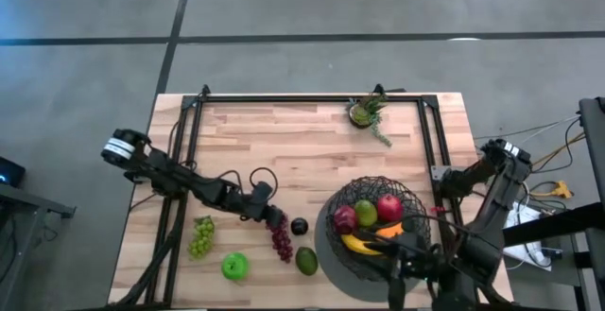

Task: Build produce basket
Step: Put the purple grapes into the black wire basket

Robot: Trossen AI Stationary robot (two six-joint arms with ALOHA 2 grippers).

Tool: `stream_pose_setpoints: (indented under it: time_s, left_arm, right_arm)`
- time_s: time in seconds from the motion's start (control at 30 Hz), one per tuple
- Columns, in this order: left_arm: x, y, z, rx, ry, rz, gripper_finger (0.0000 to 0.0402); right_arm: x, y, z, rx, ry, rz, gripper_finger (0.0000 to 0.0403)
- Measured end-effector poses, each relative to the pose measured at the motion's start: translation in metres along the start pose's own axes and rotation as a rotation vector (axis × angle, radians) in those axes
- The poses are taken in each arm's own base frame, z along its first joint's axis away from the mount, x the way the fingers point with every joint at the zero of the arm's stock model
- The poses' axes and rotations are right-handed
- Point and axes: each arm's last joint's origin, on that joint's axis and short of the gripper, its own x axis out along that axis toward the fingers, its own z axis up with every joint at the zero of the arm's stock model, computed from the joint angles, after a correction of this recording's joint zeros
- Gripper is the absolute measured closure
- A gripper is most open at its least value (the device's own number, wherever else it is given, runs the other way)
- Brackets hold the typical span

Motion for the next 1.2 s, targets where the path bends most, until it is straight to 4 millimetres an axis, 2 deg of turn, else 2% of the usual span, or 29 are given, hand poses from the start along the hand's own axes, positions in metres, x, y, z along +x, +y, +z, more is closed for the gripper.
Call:
stream_pose_setpoints:
  time_s: [0.13,0.33,0.47,0.6,0.73,0.83,0.93,1.03,1.2]
  left_arm:
    - [-0.011,-0.012,0.004,0.058,-0.014,-0.060,0.0393]
    - [-0.043,-0.040,0.015,0.163,-0.061,-0.188,0.0400]
    - [-0.070,-0.070,0.025,0.223,-0.131,-0.287,0.0401]
    - [-0.092,-0.107,0.035,0.265,-0.202,-0.399,0.0401]
    - [-0.106,-0.142,0.044,0.306,-0.255,-0.487,0.0401]
    - [-0.105,-0.165,0.049,0.345,-0.283,-0.516,0.0401]
    - [-0.096,-0.186,0.051,0.384,-0.304,-0.527,0.0401]
    - [-0.079,-0.204,0.052,0.416,-0.316,-0.532,0.0401]
    - [-0.038,-0.229,0.048,0.490,-0.314,-0.572,0.0401]
  right_arm:
    - [-0.004,0.001,-0.002,-0.008,-0.024,-0.002,0.0271]
    - [-0.006,0.001,-0.002,-0.038,-0.024,0.002,0.0271]
    - [-0.007,0.002,-0.001,-0.040,-0.026,0.005,0.0271]
    - [-0.019,0.006,0.010,-0.065,-0.030,0.041,0.0271]
    - [-0.031,0.009,0.023,-0.120,-0.039,0.067,0.0271]
    - [-0.040,0.009,0.036,-0.152,-0.056,0.061,0.0271]
    - [-0.050,0.009,0.048,-0.161,-0.082,0.056,0.0271]
    - [-0.061,0.010,0.057,-0.171,-0.126,0.054,0.0271]
    - [-0.076,0.013,0.067,-0.177,-0.185,0.052,0.0271]
